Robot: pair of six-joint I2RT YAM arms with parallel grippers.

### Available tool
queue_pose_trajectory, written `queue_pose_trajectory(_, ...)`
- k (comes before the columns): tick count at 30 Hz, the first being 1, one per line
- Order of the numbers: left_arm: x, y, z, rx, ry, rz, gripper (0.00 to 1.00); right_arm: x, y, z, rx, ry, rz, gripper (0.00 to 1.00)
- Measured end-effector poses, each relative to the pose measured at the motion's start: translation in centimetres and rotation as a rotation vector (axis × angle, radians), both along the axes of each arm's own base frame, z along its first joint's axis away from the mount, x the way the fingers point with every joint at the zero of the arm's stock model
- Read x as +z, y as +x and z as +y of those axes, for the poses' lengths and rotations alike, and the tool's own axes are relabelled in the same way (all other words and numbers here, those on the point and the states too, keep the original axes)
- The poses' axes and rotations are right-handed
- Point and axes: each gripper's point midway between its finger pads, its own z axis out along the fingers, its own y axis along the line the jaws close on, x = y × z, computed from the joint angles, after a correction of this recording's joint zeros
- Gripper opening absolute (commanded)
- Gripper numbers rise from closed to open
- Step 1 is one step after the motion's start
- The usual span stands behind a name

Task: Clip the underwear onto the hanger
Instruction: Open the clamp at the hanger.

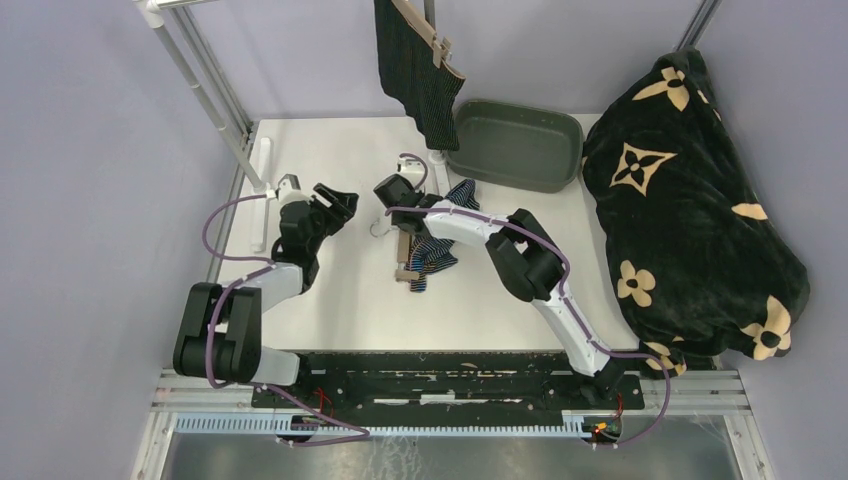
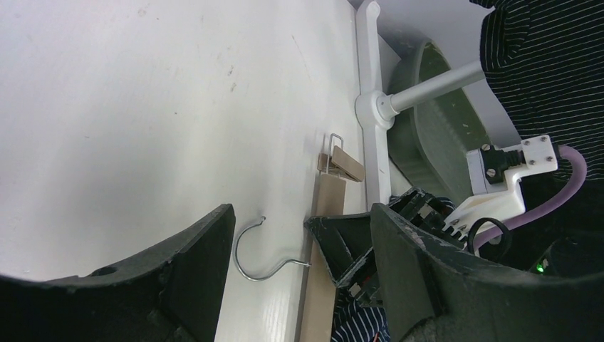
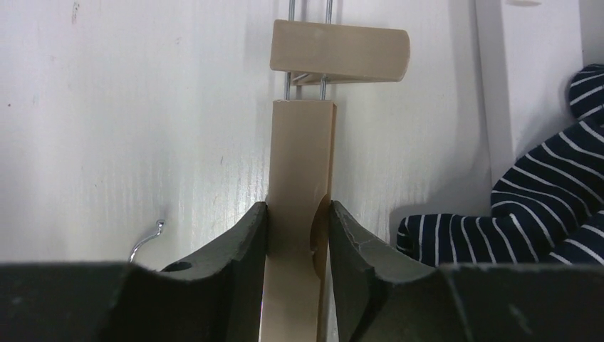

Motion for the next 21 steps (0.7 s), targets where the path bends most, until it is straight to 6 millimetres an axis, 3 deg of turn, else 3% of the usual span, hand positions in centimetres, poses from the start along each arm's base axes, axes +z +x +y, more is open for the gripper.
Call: queue_pose_trajectory(21,-3.1,1.8,-4.2,-0.201,-0.136,-0.070,0.75,0.2,-2.3,-2.5,0.023,0.090,-0.044,0.33)
